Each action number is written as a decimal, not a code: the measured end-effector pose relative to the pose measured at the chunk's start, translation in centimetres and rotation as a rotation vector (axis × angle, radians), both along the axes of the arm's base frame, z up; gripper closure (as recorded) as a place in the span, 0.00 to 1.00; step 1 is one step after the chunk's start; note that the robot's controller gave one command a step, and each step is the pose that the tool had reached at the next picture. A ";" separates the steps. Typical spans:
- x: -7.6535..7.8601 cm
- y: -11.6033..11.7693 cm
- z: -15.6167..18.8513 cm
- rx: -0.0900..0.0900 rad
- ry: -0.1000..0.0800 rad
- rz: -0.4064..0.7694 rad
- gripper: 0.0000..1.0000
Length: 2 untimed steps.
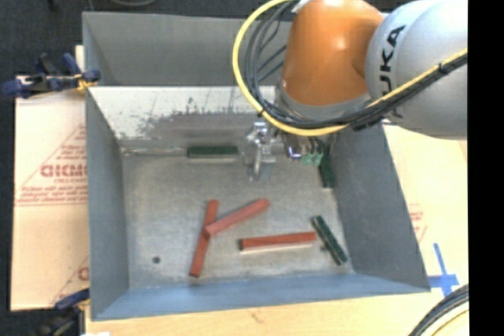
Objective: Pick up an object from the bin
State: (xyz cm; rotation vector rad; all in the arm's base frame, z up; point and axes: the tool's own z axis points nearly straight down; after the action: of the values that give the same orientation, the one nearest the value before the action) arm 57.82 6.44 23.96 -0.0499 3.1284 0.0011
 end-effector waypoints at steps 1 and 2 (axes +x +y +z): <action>-0.1 0.0 -0.5 -0.001 0.008 0.000 0.00; -4.8 -3.2 -11.9 -0.003 0.018 0.147 0.00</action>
Offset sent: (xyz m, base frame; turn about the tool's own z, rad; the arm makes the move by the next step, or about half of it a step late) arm 0.0000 0.0000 0.0000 0.0000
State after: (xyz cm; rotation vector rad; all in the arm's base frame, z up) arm 53.02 3.28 12.04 -0.2811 3.1348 -0.0022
